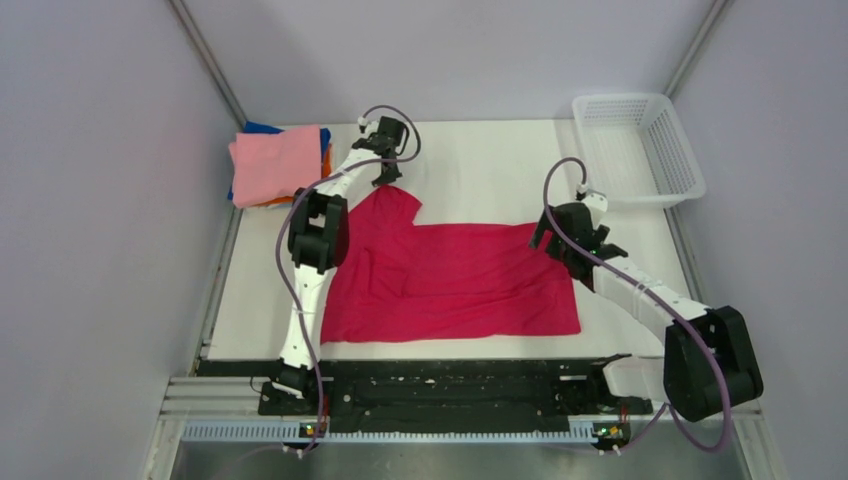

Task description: Fold and stack the t-shirts

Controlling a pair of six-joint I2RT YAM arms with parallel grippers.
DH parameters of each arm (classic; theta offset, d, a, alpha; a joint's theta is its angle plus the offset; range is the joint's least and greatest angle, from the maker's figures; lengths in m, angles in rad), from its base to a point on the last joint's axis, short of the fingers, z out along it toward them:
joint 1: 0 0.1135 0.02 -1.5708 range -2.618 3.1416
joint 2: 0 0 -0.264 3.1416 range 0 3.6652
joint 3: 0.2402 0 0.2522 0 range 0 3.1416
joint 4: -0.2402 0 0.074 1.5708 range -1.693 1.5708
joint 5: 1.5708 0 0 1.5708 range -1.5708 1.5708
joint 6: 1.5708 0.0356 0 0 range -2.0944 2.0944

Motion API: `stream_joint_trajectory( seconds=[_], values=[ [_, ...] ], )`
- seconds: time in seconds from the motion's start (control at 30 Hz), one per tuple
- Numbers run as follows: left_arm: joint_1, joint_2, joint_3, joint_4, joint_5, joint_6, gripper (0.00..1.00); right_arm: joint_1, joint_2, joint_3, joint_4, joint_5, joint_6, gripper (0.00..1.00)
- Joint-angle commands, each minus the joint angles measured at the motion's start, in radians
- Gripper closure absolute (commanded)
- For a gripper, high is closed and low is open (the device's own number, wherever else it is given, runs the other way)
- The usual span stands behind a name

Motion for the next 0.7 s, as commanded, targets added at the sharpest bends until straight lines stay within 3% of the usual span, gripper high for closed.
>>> stream_joint_trajectory(
  seconds=[0.0,0.27,0.5,0.67],
  values=[
    [0.005,-0.099,-0.014,-0.017,0.014,0.02,1.0,-0.006,0.048,0.095,-0.012,0.075,-0.025,0.01],
    [-0.005,-0.353,-0.317,0.092,0.102,-0.011,1.0,-0.057,0.263,0.3,-0.085,0.175,-0.03,0.08],
    [-0.018,-0.498,-0.482,0.087,0.121,-0.047,1.0,-0.106,0.472,0.46,-0.069,0.142,-0.075,0.29],
    [-0.032,-0.578,-0.576,0.09,0.111,-0.056,1.0,-0.117,0.577,0.512,-0.077,0.15,-0.085,0.36]
  ],
)
